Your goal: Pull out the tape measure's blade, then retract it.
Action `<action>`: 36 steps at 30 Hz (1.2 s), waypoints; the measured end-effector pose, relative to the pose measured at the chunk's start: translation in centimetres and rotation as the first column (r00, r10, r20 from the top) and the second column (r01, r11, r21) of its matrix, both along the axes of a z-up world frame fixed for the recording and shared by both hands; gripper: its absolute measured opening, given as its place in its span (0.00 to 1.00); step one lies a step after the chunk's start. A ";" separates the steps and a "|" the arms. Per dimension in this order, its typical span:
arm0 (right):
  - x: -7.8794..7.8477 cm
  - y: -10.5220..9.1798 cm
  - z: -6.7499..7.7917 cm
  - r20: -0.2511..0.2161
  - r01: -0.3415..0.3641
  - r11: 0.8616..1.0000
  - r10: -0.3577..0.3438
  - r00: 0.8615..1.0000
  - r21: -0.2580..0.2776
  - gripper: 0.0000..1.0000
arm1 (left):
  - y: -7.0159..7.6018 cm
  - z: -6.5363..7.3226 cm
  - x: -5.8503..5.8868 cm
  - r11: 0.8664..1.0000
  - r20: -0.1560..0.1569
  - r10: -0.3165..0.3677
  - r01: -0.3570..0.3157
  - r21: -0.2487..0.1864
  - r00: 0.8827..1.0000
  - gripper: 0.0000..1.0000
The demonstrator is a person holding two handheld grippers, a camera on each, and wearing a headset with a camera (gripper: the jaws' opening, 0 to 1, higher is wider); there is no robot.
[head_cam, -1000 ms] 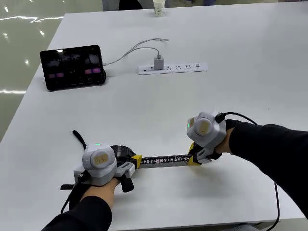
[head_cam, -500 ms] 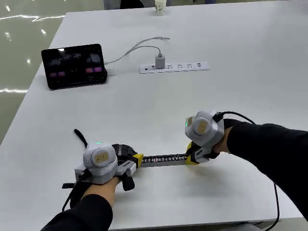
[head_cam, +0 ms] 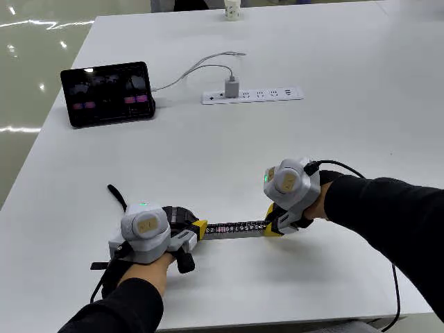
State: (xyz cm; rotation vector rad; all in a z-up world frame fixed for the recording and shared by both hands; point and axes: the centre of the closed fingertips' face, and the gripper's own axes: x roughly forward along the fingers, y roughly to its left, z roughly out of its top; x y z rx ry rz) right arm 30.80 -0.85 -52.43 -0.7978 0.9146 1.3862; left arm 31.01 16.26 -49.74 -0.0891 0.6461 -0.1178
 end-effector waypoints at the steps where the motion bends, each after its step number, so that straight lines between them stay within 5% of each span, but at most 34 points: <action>1: 0.0 0.0 0.0 0.000 0.001 1.000 -0.001 1.000 0.000 0.11 | 0.0 0.0 0.0 1.000 -0.001 0.000 0.000 0.000 1.000 0.64; 36: -0.2 2.2 0.0 0.002 0.021 0.999 -0.021 1.000 0.034 0.11 | -0.1 0.0 0.0 1.000 -0.007 -0.003 0.003 -0.001 1.000 0.64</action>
